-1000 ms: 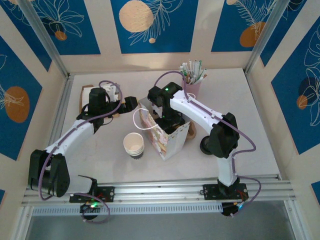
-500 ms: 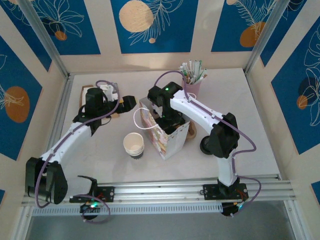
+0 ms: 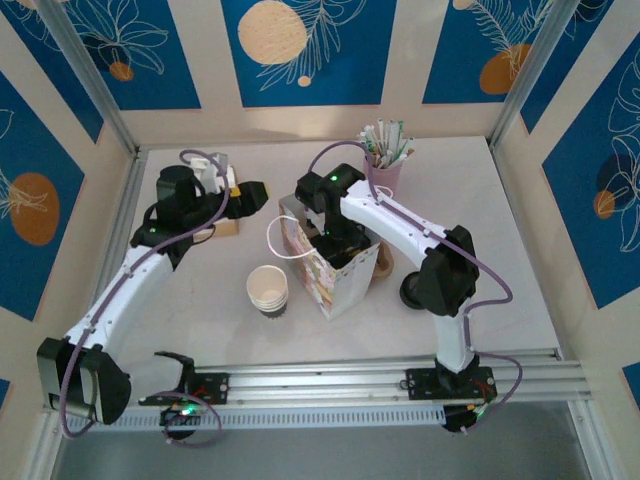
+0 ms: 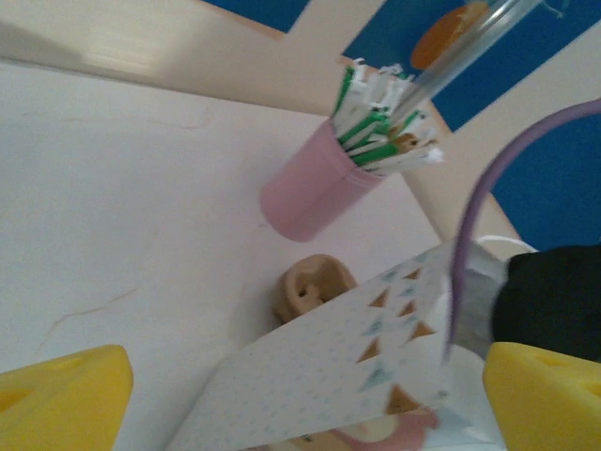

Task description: Pack the takeout coffee

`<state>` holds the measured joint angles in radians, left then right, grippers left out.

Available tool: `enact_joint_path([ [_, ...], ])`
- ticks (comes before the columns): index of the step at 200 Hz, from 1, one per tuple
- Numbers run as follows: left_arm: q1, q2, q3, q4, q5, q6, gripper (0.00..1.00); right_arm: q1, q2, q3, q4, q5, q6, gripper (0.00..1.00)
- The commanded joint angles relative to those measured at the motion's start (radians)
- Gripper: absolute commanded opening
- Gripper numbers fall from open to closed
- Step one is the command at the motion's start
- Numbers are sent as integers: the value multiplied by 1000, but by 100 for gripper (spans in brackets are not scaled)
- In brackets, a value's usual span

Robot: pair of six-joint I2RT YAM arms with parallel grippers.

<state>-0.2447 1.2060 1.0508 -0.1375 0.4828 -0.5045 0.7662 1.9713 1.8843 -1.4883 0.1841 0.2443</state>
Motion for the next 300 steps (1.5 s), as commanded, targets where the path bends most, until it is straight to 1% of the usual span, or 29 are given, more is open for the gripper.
enact_joint_path([
  [1,-11,45,86,-63,126,16,90,2,-49,27,-27,8,21,86],
  [17,-35,99,136,-113,159,38,86,4,-52,31,-28,11,22,86],
  [34,-65,139,176,-156,160,65,83,5,-52,35,-29,14,22,86],
  [47,-75,162,190,-172,160,74,78,6,-55,35,-32,15,24,86],
  [92,-83,220,190,-161,165,66,75,7,-63,33,-33,21,24,86],
  [141,-87,239,190,-172,143,72,75,10,-69,53,-48,28,27,86],
  [222,-87,228,183,-173,140,71,75,16,-75,99,-75,41,29,87],
  [300,-88,228,183,-168,136,68,76,24,-91,108,-91,55,37,87],
])
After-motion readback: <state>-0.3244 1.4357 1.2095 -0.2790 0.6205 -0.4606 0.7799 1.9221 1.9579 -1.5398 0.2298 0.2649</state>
